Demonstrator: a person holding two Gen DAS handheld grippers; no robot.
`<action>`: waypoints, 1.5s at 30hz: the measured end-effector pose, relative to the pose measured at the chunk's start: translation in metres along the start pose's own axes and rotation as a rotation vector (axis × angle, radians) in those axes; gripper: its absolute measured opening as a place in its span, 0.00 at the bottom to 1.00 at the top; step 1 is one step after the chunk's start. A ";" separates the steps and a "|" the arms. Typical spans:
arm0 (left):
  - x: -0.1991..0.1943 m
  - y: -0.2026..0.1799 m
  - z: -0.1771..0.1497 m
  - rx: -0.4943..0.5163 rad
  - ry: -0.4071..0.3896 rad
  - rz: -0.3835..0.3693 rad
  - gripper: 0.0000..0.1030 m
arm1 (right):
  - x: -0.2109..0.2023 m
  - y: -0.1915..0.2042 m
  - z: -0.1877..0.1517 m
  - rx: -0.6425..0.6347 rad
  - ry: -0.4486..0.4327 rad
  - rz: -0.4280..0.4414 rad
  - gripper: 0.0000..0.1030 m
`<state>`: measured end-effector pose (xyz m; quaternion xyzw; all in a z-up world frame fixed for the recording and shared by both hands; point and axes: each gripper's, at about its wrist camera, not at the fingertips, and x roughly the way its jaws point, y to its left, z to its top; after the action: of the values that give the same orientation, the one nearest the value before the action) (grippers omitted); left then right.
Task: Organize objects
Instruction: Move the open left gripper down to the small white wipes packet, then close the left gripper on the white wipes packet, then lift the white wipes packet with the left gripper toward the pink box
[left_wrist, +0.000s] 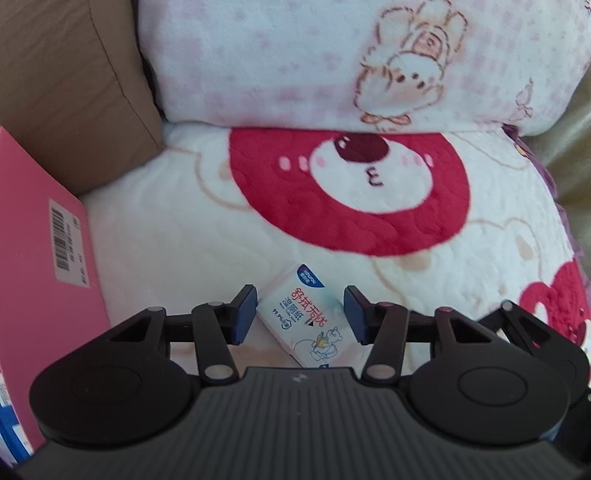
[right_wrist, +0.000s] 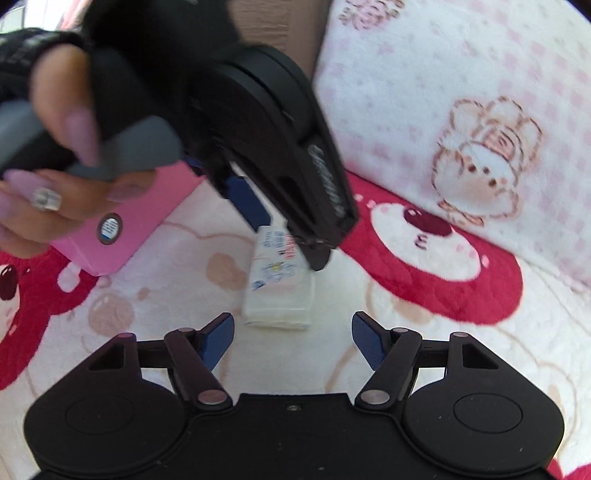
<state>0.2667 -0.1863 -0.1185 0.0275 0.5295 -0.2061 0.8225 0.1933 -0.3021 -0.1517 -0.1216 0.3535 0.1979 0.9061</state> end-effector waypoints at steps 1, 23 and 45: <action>-0.001 -0.002 -0.001 -0.003 0.004 0.003 0.48 | -0.002 -0.002 -0.002 0.005 0.002 0.010 0.71; 0.002 -0.020 -0.029 -0.054 0.041 -0.094 0.34 | -0.045 -0.046 -0.038 0.141 0.035 -0.060 0.64; -0.011 -0.014 -0.074 -0.223 -0.049 -0.136 0.26 | -0.030 -0.027 -0.048 0.247 0.041 0.041 0.48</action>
<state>0.1938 -0.1761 -0.1393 -0.1051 0.5294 -0.2019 0.8172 0.1570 -0.3512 -0.1635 -0.0057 0.3961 0.1687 0.9026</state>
